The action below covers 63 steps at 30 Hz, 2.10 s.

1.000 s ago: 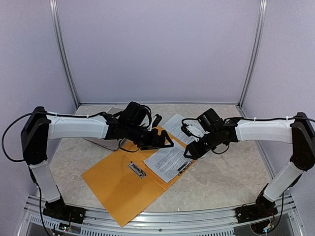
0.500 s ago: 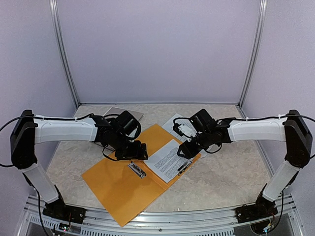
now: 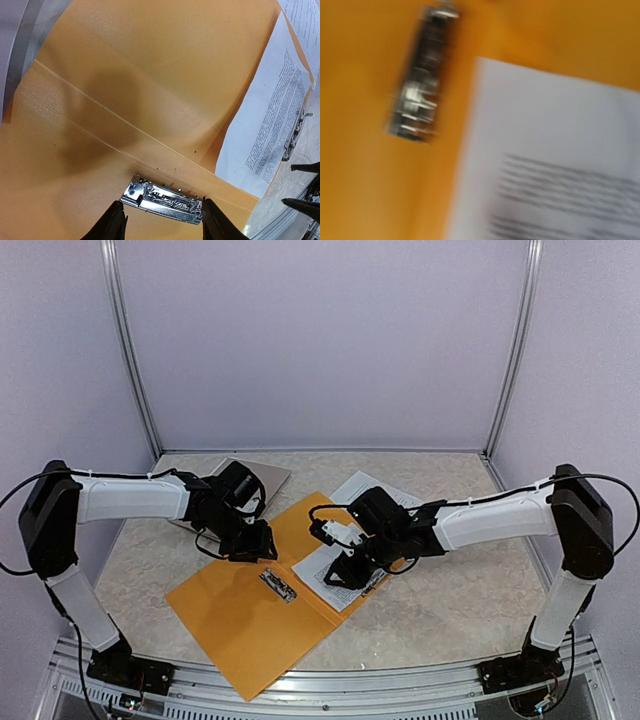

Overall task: Put the files into the folder
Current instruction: Open the spring clip on the folder with some files.

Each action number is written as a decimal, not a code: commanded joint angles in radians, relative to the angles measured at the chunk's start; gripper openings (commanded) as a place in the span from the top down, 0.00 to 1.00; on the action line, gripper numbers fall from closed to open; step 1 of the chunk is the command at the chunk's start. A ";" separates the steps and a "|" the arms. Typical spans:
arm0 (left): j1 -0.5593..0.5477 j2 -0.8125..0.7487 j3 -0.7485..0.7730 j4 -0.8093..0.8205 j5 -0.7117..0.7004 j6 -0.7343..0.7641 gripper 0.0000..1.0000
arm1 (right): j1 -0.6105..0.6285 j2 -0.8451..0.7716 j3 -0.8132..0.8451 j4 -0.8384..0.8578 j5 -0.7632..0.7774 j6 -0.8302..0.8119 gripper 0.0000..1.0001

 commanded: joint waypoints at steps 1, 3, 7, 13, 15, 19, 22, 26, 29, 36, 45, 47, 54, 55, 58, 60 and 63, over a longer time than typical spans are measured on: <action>0.030 0.020 -0.035 0.066 0.079 0.025 0.54 | 0.070 0.006 -0.002 0.099 -0.007 0.035 0.63; 0.037 0.035 -0.040 0.088 0.106 0.038 0.56 | 0.094 0.014 -0.004 0.145 0.017 0.073 0.63; 0.058 0.044 -0.061 0.121 0.122 0.044 0.57 | 0.122 0.062 0.008 0.232 0.025 0.151 0.58; 0.096 0.051 -0.058 0.135 0.144 0.046 0.57 | 0.149 0.186 0.115 0.222 0.055 0.169 0.53; 0.100 0.056 -0.061 0.138 0.146 0.043 0.57 | 0.151 0.217 0.145 0.213 0.061 0.180 0.51; 0.103 0.060 -0.071 0.149 0.153 0.037 0.57 | 0.155 0.258 0.180 0.187 0.093 0.192 0.47; 0.103 0.060 -0.075 0.155 0.157 0.036 0.58 | 0.160 0.283 0.198 0.171 0.099 0.189 0.48; 0.106 0.063 -0.074 0.156 0.162 0.043 0.58 | 0.173 0.310 0.212 0.148 0.108 0.180 0.53; 0.108 0.063 -0.074 0.157 0.162 0.045 0.58 | 0.179 0.320 0.207 0.140 0.116 0.178 0.59; 0.109 0.064 -0.078 0.161 0.170 0.046 0.58 | 0.180 0.326 0.180 0.143 0.119 0.186 0.74; 0.109 0.058 -0.109 0.218 0.245 0.078 0.59 | 0.181 0.314 0.131 0.154 0.140 0.196 0.88; 0.109 0.059 -0.120 0.236 0.274 0.088 0.60 | 0.181 0.313 0.126 0.157 0.140 0.200 0.90; 0.115 0.066 -0.160 0.294 0.280 0.108 0.67 | 0.181 0.320 0.123 0.160 0.136 0.212 0.97; 0.115 0.067 -0.162 0.304 0.280 0.118 0.67 | 0.181 0.320 0.122 0.158 0.135 0.212 0.98; 0.115 0.077 -0.157 0.321 0.293 0.147 0.70 | 0.181 0.317 0.114 0.156 0.135 0.207 1.00; 0.115 0.090 -0.149 0.322 0.310 0.162 0.72 | 0.181 0.317 0.117 0.144 0.137 0.200 1.00; 0.114 0.108 -0.147 0.327 0.332 0.179 0.76 | 0.181 0.315 0.121 0.124 0.146 0.188 1.00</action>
